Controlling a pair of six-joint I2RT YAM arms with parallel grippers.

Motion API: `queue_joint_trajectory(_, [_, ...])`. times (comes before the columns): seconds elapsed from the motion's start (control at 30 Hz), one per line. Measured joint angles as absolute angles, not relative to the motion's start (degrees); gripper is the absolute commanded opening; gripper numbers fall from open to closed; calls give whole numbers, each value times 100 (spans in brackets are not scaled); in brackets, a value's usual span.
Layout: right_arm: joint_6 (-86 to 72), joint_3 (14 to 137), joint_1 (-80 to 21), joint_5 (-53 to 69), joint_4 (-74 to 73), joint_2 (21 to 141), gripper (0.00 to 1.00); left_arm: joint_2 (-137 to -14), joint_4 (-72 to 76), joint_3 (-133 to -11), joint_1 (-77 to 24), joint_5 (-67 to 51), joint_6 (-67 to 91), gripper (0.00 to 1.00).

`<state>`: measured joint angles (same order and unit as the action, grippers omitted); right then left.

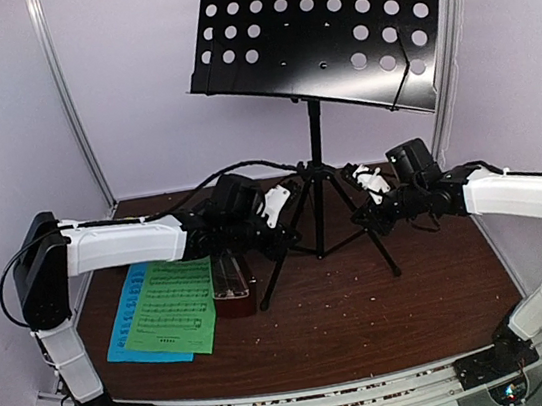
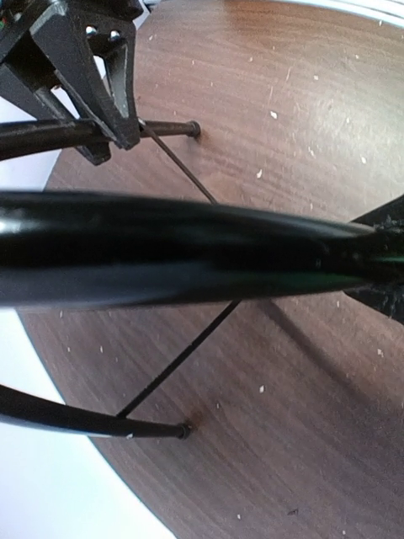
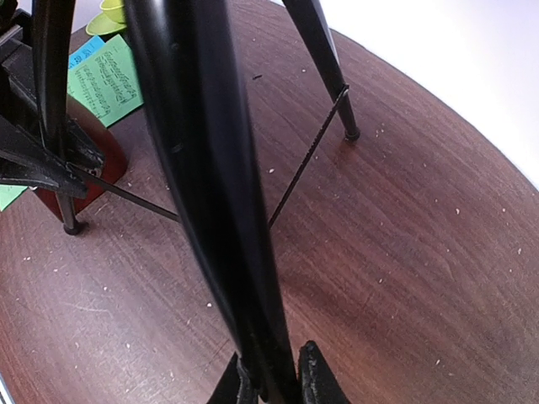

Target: Set up the instrument practice props

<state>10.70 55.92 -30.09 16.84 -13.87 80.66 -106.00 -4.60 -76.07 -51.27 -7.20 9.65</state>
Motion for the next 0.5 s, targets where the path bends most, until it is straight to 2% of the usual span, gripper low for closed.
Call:
queue_joint_trajectory(0.17, [1173,5728,-3009,1647,-1522,8147,0,-10586,-552,-7625,-5063,-727,854,0])
queue_joint_trajectory(0.5, [1374,4912,-2928,1826,-1745,7428,0,-10165,-528,-6879,-5240,-950,801,0])
